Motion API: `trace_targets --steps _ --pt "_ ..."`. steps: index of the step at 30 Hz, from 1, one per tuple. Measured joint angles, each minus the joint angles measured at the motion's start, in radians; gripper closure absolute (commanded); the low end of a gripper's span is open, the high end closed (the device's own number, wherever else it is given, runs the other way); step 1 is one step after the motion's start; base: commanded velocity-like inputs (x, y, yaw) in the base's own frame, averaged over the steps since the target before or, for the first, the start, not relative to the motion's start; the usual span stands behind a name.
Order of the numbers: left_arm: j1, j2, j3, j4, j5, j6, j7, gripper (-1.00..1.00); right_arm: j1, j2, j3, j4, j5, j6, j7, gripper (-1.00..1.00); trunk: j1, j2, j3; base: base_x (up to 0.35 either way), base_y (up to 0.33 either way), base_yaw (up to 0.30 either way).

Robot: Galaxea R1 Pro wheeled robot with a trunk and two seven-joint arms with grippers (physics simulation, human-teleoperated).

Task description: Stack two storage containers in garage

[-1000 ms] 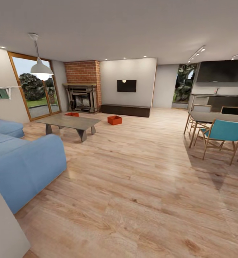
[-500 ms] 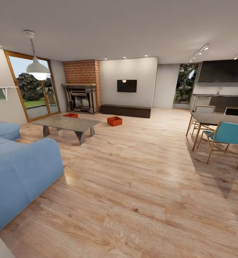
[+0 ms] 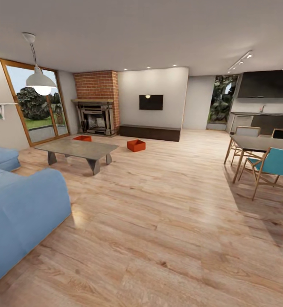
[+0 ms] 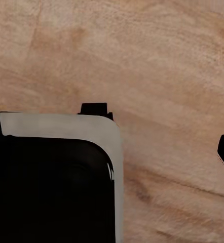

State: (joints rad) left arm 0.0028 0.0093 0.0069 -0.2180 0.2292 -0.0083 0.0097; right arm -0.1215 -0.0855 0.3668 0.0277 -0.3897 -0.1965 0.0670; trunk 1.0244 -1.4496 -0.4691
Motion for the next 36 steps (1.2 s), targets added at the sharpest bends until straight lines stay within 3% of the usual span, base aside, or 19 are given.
trace_targets --steps 17,36 --pt "0.000 0.000 0.000 0.000 0.001 0.000 0.000 -1.00 0.000 0.002 -0.002 0.000 0.000 -0.001 0.000 -1.00 0.000 0.000 0.000 0.324 0.000 -0.013" --pt "0.000 0.000 0.000 0.000 0.001 0.000 0.000 -1.00 0.000 0.003 -0.002 0.000 0.000 -0.001 0.000 -1.00 0.000 0.000 0.000 0.324 0.000 -0.178"
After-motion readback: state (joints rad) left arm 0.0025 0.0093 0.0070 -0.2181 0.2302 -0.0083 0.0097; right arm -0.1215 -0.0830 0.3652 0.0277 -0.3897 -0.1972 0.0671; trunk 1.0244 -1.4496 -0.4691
